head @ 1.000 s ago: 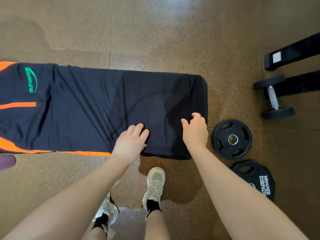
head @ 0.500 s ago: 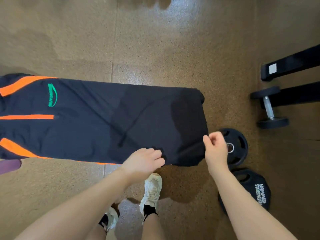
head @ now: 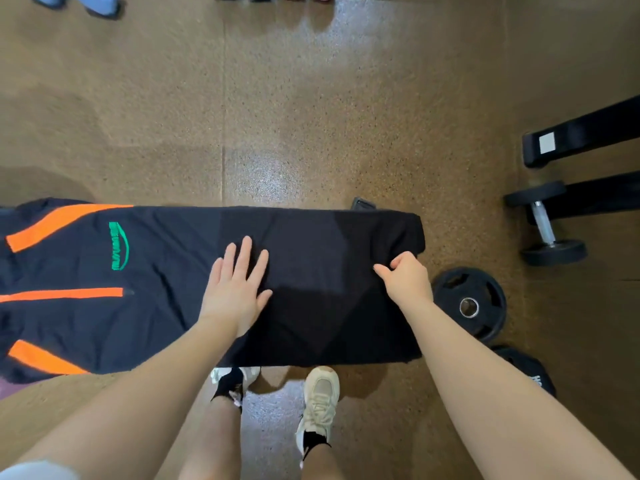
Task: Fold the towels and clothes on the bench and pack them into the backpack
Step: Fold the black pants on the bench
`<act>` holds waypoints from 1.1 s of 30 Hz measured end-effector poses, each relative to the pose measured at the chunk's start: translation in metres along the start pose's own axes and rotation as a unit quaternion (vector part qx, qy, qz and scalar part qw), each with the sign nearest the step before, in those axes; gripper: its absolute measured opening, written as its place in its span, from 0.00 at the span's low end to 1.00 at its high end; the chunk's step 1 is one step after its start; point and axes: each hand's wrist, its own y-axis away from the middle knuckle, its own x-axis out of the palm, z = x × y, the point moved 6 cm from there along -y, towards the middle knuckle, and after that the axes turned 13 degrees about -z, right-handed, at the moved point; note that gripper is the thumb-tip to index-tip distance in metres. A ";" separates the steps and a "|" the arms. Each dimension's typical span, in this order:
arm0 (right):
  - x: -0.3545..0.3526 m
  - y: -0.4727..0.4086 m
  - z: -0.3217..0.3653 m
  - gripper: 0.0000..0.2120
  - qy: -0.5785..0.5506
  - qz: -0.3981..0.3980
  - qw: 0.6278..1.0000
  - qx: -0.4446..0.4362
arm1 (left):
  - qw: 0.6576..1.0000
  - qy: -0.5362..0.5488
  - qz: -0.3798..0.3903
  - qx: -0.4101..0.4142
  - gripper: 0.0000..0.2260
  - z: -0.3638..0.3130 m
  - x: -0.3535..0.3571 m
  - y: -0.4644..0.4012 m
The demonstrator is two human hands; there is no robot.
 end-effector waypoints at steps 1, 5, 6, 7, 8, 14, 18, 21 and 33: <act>-0.003 0.003 0.004 0.16 0.060 -0.015 0.998 0.004 | 1.000 -0.001 0.013 0.017 0.31 0.007 -0.001 -0.002; -0.009 0.030 0.053 0.09 0.184 -0.086 0.976 -0.076 | 0.991 0.114 0.001 0.067 0.23 0.038 -0.025 -0.018; -0.001 0.041 0.077 0.06 0.160 -0.075 0.976 -0.127 | 0.988 0.149 0.014 0.045 0.21 0.050 -0.035 -0.023; 0.012 0.053 0.106 0.05 0.128 -0.054 0.973 -0.184 | 0.986 0.164 0.017 0.033 0.19 0.066 -0.043 -0.029; 0.027 0.065 0.138 0.06 0.096 -0.027 0.966 -0.238 | 0.986 0.167 0.004 0.029 0.18 0.083 -0.051 -0.035; 0.120 0.095 0.290 0.10 0.046 0.072 0.913 -0.400 | 0.981 0.186 -0.046 -0.021 0.11 0.192 -0.077 -0.080; 0.164 0.073 0.331 0.10 0.084 0.088 0.897 -0.425 | 0.981 0.177 -0.009 -0.073 0.13 0.244 -0.055 -0.112; 0.199 0.047 0.335 0.09 0.131 0.119 0.886 -0.429 | 0.975 0.176 0.049 -0.130 0.14 0.274 -0.022 -0.138; 0.300 -0.003 0.327 0.14 0.205 0.274 0.898 -0.277 | 0.879 0.115 0.397 -0.238 0.28 0.320 0.070 -0.173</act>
